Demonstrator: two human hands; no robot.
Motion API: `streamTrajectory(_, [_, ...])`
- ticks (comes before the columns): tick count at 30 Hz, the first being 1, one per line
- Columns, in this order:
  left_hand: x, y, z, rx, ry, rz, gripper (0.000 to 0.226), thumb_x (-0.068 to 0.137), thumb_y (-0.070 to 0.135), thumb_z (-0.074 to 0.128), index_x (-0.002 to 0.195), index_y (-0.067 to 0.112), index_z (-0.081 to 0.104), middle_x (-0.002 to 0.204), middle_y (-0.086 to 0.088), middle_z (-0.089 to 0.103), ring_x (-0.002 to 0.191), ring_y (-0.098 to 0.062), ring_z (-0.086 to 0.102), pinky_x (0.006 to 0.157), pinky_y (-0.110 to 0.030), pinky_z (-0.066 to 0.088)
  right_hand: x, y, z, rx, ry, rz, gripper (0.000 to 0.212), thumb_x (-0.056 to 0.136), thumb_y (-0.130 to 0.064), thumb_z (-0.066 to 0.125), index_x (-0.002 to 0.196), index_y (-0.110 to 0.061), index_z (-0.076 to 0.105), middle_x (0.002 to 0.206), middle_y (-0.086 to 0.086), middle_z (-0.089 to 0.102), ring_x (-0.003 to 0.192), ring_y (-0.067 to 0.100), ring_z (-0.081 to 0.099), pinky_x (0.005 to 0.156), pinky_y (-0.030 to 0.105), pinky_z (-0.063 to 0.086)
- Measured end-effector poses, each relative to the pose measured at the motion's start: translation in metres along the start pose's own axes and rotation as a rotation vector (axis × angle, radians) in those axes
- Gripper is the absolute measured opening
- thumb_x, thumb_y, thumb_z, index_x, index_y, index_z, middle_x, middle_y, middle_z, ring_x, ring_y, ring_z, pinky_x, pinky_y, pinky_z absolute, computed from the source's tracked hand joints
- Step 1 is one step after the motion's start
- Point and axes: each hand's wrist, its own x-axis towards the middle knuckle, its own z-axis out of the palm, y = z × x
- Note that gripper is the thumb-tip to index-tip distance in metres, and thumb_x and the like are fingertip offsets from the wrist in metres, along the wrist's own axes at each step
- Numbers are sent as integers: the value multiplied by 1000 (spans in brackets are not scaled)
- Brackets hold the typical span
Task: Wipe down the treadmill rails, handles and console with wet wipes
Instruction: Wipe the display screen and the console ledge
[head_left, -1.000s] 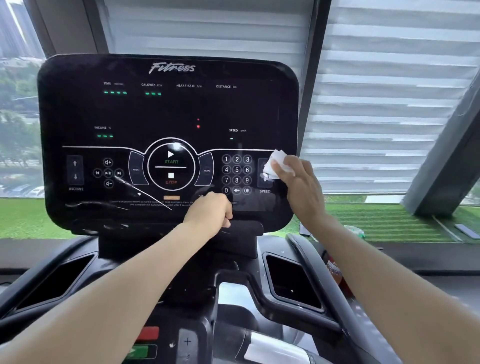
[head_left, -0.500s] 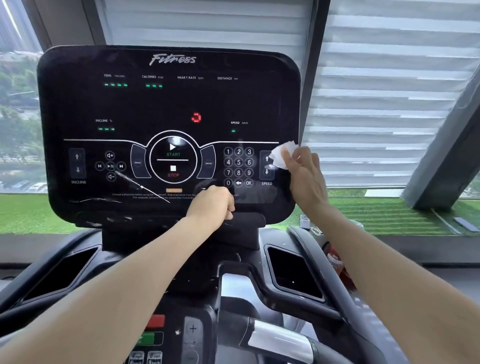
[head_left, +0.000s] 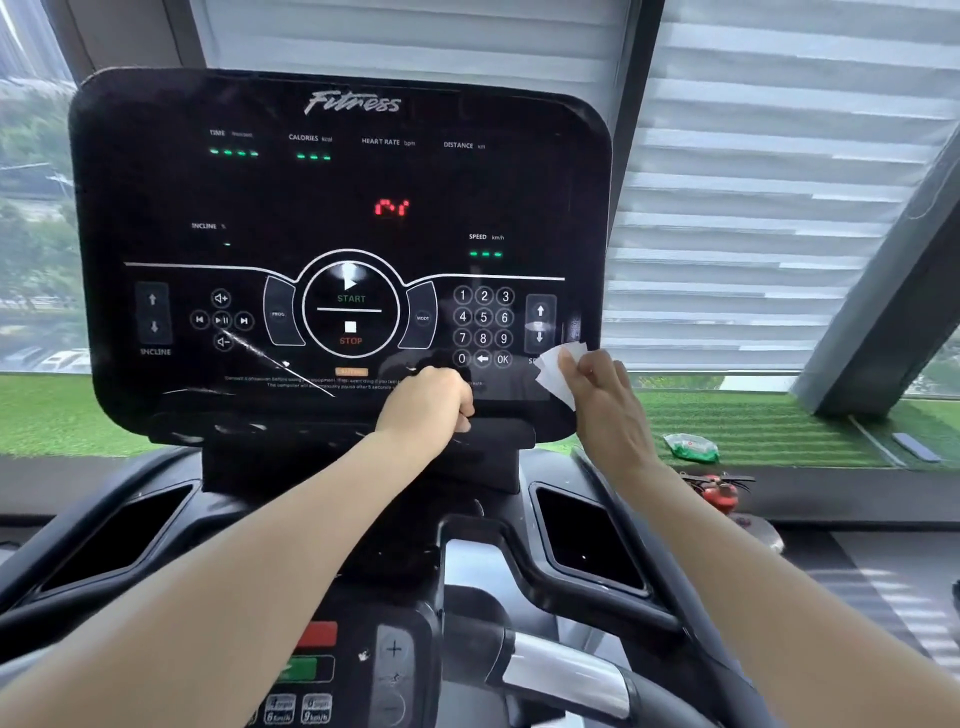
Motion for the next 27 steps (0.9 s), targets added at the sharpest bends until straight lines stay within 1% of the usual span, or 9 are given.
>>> streamTrajectory(2, [-1,-1,1,-4,13,9,23,83,4,65,102,15,70,92,-1,71,88,-17,63,71,-23,36,4,-19,2,76,39,154,20,101,-27,39,109,-17,55,105,1,51,94,24,45,67,28,34])
streamTrajectory(8, [-1,-7,3,-26,39,40,24,85,4,63,103,18,70,80,6,63,70,-6,45,66,-23,34,26,-73,13,175,-57,152,36,94,1,39,127,-5,53,120,15,50,109,28,44,88,33,35])
streamTrajectory(12, [-5,-14,1,-25,11,71,26,88,9,61,111,19,68,95,5,65,87,-15,51,73,-26,35,23,-68,1,149,4,196,24,100,-37,40,97,-18,55,96,-4,52,85,13,49,68,29,34])
streamTrajectory(14, [-10,-22,-3,32,9,110,26,89,15,62,114,20,66,106,3,64,101,-21,56,79,-29,41,21,-60,-4,160,62,300,21,99,-36,44,90,-19,52,96,0,53,89,17,51,72,33,36])
streamTrajectory(15, [-13,-28,-6,58,15,127,26,90,17,62,116,20,66,111,3,62,106,-21,56,82,-30,42,19,-57,-2,240,63,377,11,98,-24,45,98,-21,56,104,3,53,96,22,50,78,35,38])
streamTrajectory(17, [-20,-40,-11,82,26,138,27,91,19,61,117,20,65,115,5,59,109,-19,54,85,-30,42,21,-64,7,231,44,423,33,93,-5,43,121,-16,55,121,11,47,109,28,45,88,36,38])
streamTrajectory(21, [-27,-59,-14,80,56,149,26,90,17,63,115,20,68,114,8,59,108,-16,55,84,-28,42,37,-102,22,127,103,262,24,100,-37,38,99,-18,53,97,-6,48,85,-1,43,76,29,31])
streamTrajectory(24, [-23,-61,-14,66,69,149,22,87,16,66,108,20,71,108,9,62,104,-16,57,79,-27,41,41,-107,21,101,55,95,23,101,-30,36,117,-20,51,100,-4,44,89,12,38,80,33,37])
streamTrajectory(27, [-18,-62,-14,43,64,124,21,84,12,69,104,19,71,102,10,65,100,-15,58,73,-24,34,32,-83,19,125,1,215,48,93,-1,39,138,-17,42,124,12,41,109,24,37,88,26,31])
